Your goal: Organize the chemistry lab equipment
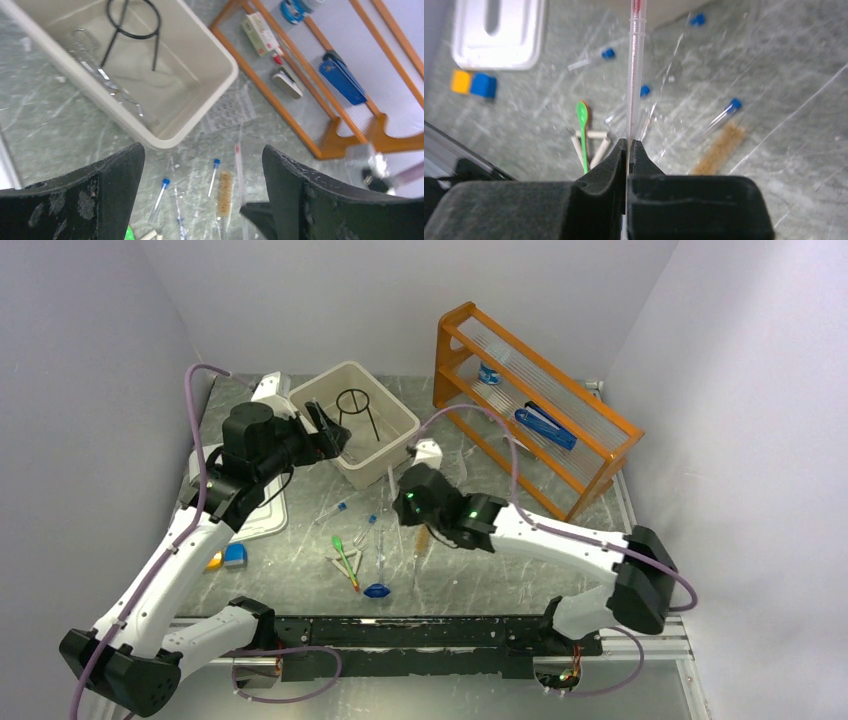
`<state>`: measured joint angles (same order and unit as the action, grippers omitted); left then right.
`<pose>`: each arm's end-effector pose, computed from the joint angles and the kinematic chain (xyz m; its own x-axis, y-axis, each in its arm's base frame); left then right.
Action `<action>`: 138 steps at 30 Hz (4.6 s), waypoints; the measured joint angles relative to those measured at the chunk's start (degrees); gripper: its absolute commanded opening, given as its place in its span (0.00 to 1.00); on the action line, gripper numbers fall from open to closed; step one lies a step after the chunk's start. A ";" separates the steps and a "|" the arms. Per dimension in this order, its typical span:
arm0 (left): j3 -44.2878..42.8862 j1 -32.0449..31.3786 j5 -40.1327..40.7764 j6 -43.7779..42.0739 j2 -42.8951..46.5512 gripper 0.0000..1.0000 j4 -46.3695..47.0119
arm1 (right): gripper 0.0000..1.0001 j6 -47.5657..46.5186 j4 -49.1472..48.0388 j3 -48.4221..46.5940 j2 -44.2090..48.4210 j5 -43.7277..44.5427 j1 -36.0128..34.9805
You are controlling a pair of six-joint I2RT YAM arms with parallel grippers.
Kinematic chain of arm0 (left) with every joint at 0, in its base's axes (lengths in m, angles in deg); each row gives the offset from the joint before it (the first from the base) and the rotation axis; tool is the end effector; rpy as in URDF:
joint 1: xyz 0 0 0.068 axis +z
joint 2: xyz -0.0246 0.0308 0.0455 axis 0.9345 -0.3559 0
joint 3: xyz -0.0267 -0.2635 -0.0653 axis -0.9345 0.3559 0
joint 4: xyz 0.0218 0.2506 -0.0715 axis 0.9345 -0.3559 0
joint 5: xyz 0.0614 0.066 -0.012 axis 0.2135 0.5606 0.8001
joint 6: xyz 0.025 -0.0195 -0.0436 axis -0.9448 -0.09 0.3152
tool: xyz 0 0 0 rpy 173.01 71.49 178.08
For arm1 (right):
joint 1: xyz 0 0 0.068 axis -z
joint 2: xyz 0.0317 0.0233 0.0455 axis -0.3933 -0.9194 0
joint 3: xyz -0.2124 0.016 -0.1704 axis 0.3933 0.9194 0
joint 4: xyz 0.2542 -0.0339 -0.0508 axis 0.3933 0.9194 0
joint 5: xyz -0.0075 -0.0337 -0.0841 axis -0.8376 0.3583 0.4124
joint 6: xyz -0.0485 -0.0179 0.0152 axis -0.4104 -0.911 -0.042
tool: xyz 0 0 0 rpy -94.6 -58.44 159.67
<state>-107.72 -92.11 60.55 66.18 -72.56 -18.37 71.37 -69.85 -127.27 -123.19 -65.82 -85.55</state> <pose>0.2059 -0.0857 0.3812 -0.4549 -0.3713 -0.8095 0.1397 0.8679 -0.4766 0.1596 0.2768 0.2729 -0.6596 -0.0470 -0.7501 -0.3714 0.8881 0.2710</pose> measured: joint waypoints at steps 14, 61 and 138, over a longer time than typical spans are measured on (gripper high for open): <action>13.16 -1.51 -34.21 9.09 -3.96 0.73 27.96 | 0.00 -0.26 -22.75 3.96 10.80 -24.96 19.50; -14.64 -2.73 9.60 17.31 -26.32 0.05 1.16 | 0.59 3.23 -20.83 6.60 19.28 -31.12 25.20; 2.56 0.98 3.65 -3.89 4.76 0.93 1.84 | 0.62 11.26 -12.61 3.89 -17.49 -24.37 5.60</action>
<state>-105.16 -91.13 64.20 62.29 -67.80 -16.53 82.63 -82.46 -123.38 -140.67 -90.19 -79.96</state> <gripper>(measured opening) 0.934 0.656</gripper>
